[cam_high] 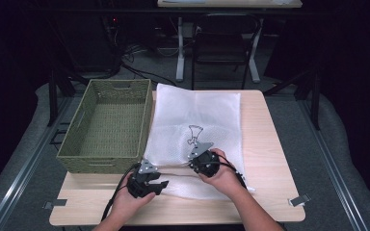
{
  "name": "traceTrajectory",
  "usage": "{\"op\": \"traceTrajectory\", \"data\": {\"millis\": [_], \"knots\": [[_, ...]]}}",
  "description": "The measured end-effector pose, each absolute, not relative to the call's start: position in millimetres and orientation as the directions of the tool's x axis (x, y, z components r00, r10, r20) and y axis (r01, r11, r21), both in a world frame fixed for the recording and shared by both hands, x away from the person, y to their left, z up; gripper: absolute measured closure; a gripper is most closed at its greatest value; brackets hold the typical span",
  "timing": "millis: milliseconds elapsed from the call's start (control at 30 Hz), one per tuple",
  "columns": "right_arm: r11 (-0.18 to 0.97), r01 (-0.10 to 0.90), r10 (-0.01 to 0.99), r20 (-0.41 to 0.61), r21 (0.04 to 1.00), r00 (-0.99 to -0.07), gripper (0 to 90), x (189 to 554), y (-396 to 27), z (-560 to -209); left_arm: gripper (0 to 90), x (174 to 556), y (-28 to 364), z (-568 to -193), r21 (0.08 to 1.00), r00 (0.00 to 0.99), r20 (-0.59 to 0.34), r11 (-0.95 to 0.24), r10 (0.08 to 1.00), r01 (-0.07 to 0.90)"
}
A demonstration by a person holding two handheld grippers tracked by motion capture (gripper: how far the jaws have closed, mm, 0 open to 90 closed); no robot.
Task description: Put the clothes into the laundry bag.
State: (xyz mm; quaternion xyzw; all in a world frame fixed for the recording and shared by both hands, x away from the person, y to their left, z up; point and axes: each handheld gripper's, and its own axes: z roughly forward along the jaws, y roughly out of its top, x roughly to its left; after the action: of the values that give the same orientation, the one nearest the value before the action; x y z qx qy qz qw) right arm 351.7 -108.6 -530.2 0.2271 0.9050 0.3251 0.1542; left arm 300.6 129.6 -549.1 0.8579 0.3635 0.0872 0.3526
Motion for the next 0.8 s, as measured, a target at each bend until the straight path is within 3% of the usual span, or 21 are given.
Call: {"op": "traceTrajectory", "data": {"millis": [433, 800], "knots": [[0.683, 0.306, 0.509, -0.132, 0.663, -0.850, 84.9, 350.9, -109.5, -530.1, 53.2, 300.7, 128.6, -550.0, 0.672, 0.721, -0.109, -0.484, 0.685, 0.561], [0.680, 0.310, 0.505, -0.119, 0.665, -0.855, 78.1, 350.6, -109.2, -531.5, 53.1, 300.2, 127.7, -550.3, 0.673, 0.721, -0.108, -0.483, 0.684, 0.560]]}}
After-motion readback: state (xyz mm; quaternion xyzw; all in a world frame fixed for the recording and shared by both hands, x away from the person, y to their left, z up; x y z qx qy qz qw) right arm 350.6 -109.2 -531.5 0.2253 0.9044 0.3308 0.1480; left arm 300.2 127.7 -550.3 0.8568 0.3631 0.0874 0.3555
